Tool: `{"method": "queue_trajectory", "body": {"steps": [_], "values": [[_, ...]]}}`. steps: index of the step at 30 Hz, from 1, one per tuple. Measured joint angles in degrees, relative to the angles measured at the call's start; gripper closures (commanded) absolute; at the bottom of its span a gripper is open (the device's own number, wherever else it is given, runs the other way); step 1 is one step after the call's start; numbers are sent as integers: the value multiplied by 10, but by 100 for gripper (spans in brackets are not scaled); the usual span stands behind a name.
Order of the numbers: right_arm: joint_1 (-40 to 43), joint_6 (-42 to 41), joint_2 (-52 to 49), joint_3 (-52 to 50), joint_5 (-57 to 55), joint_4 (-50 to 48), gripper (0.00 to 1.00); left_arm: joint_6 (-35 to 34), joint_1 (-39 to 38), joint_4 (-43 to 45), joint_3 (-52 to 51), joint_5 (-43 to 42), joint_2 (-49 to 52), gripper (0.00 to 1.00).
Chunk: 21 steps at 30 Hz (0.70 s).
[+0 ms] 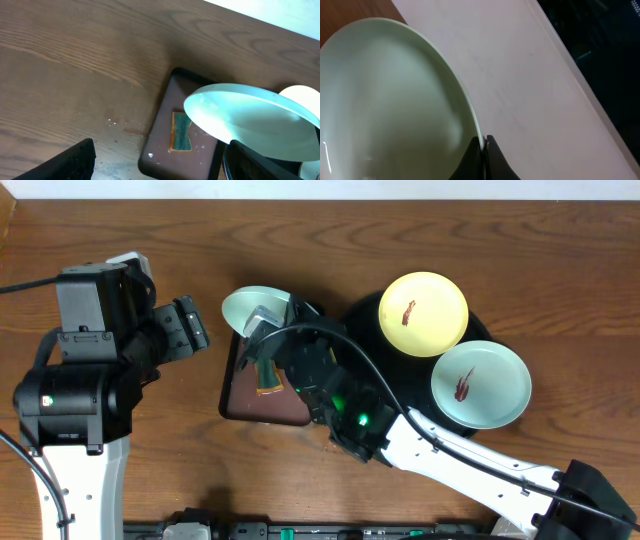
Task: Clean dirty plates on tray and stack at the side
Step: 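Lift the cleaned pale green plate with the right gripper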
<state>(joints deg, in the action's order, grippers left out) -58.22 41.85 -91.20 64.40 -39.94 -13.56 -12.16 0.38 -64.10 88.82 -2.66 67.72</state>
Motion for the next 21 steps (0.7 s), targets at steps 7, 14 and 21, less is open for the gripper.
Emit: {"method": "queue_trajectory", "body": {"steps": [7, 14, 21], "values": [[0, 11, 0, 0, -10, -4, 99, 0, 0, 0, 0, 0, 0, 16], [0, 11, 0, 0, -10, -4, 99, 0, 0, 0, 0, 0, 0, 16], [0, 11, 0, 0, -10, -4, 99, 0, 0, 0, 0, 0, 0, 16]]}}
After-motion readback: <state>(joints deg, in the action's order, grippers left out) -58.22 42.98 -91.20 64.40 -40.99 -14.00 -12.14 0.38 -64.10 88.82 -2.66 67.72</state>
